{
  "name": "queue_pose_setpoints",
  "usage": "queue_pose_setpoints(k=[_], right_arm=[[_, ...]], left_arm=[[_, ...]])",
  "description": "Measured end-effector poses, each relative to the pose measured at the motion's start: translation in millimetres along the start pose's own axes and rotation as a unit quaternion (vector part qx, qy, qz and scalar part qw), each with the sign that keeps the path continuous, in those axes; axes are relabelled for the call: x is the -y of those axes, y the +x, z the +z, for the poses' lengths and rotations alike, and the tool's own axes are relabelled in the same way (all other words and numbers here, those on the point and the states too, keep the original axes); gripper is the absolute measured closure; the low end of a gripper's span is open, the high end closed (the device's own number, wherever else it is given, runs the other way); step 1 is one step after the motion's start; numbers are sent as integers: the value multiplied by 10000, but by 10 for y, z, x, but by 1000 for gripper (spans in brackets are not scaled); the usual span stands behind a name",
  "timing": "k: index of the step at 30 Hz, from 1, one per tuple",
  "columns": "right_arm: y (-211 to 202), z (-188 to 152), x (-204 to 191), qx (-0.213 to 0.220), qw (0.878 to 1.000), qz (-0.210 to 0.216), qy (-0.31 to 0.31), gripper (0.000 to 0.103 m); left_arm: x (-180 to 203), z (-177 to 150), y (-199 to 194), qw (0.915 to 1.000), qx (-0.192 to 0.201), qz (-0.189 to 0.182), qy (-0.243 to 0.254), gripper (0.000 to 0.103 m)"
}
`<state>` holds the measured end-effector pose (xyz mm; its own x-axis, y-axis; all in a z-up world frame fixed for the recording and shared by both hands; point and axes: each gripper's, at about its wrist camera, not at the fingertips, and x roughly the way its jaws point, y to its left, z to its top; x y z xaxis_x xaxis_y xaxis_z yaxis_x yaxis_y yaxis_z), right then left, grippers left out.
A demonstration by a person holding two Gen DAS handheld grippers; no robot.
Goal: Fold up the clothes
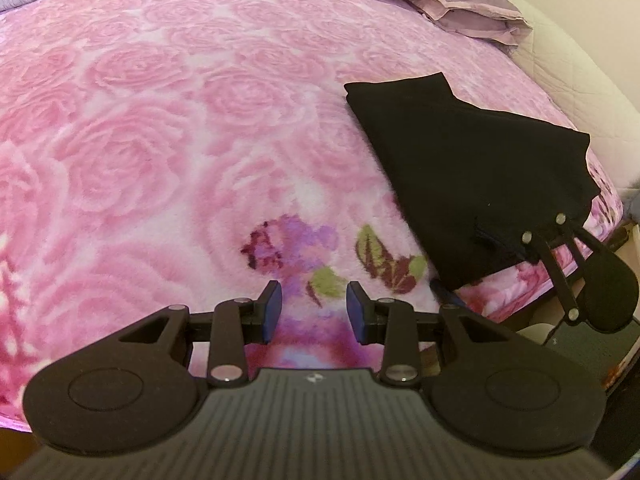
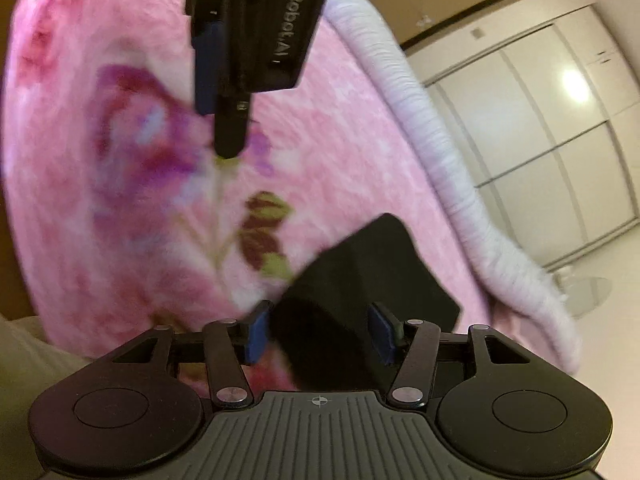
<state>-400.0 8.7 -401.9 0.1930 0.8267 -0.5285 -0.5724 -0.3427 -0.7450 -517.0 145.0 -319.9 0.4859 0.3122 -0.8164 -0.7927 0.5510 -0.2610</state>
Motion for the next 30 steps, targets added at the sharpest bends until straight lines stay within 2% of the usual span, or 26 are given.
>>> queue_pose_setpoints(k=[2,3,4,6,7,8,9,11,14,17,20,21,22,24,27,29,30], right_arm=[[43,0,24,17,10000,-18,38,58],[43,-4,26,25,9999,103,73,77],[42,-10,33,39,9997,177,144,87],[33,-46,161,98,9973,213,697,93],[21,-76,329,136,9902,385,1339,94],[12,-129,534,199,9753,625,2109,94],[-4,-207,747,292,9536,862,2868,94],[-46,-415,1150,512,9026,1167,4113,95],[-109,-849,1719,784,8193,1312,5526,95],[-227,-1413,2247,986,7410,1014,6564,95],[-355,-2027,2673,1110,6766,492,7263,95],[-386,-2233,2763,1092,6584,307,7441,95],[-402,-2421,2831,1034,6439,114,7580,95],[-305,-2789,2863,622,6254,-250,7774,95],[-113,-3252,2849,58,5946,-458,8027,94],[-70,-3370,2903,114,5861,-395,8092,94],[-75,-3387,2951,190,5892,-396,8068,94]], left_arm=[[21,20,13,10000,-3,-14,-2,72],[33,33,20,10000,-3,-16,3,72],[45,49,28,10000,-2,-12,12,72],[66,101,37,10000,17,13,37,72],[77,130,41,10000,28,28,51,72],[93,172,44,9999,51,43,76,72],[112,224,47,9999,82,60,109,72],[161,345,55,9997,154,85,191,72],[302,607,87,9988,308,33,377,72],[572,914,159,9962,521,-136,679,72],[938,1200,298,9912,697,-477,1015,72],[1061,1275,377,9893,710,-632,1107,72],[1182,1341,462,9872,706,-794,1193,72],[1415,1439,689,9840,593,-1060,1307,72],[1698,1487,1030,9812,237,-1352,1359,73],[1852,1508,1207,9790,63,-1487,1394,73],[1895,1516,1241,9784,69,-1496,1423,73]])
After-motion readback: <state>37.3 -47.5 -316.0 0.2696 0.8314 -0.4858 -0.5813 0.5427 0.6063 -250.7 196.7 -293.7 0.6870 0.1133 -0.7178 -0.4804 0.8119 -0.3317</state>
